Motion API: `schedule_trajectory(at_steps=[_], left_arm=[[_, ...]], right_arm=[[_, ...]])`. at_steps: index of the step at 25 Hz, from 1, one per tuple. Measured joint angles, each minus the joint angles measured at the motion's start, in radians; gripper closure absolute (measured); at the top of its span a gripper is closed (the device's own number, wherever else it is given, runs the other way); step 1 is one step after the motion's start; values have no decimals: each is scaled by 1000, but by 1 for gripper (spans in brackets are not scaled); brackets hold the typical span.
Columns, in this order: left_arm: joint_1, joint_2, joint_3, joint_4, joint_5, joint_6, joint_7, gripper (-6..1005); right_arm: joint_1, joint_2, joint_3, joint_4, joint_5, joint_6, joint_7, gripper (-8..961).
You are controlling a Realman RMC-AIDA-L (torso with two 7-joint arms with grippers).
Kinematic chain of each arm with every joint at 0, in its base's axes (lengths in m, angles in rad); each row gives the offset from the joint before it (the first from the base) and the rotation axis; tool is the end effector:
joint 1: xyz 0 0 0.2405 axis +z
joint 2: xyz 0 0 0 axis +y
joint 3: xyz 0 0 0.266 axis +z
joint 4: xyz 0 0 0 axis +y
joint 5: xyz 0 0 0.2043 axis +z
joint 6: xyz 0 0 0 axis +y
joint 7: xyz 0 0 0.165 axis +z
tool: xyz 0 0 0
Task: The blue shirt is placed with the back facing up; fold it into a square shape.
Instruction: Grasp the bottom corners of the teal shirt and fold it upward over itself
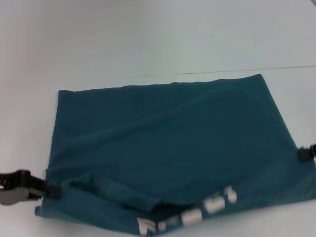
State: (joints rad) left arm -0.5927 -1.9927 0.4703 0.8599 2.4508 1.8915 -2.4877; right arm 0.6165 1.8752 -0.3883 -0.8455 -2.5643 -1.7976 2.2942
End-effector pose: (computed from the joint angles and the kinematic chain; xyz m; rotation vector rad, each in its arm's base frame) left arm -0.2825 0.3175 0.0420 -2.3447 -2.0602 -0.3502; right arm 0.3170 0.3408 0.0972 -2.3005 1.7441 0.2329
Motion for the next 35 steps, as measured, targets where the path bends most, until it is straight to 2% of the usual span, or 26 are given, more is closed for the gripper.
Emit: schedule_trajectory(at_steps=[7,12,17,22,27,31,35], left_arm=[[-24,6,-22,-2,-10,-45,-39,987],[-36,8,-23,-5,-33,-92,-64,986],[-63,26,-42,-4,-71,-118,-103,986],[-87,26,-35,-26,-73,-230,-126,986],[-91,8,-30,-22,-96,-285,-128,988],[-102,13,-25,-14,-155,-300,-123,987],[-139,17,13,-30,-164,-390,-123,987]], right_arm=[[-7,-2,14,8,59,94,41,912],[-11,-2,24,4,132,106,63,911],[-15,-11,26,10,219,110,84,911],[-18,6,26,37,236,226,89,911],[-21,12,26,78,278,318,80,912],[-25,13,21,72,372,361,78,912],[-3,29,-22,96,403,477,67,911]])
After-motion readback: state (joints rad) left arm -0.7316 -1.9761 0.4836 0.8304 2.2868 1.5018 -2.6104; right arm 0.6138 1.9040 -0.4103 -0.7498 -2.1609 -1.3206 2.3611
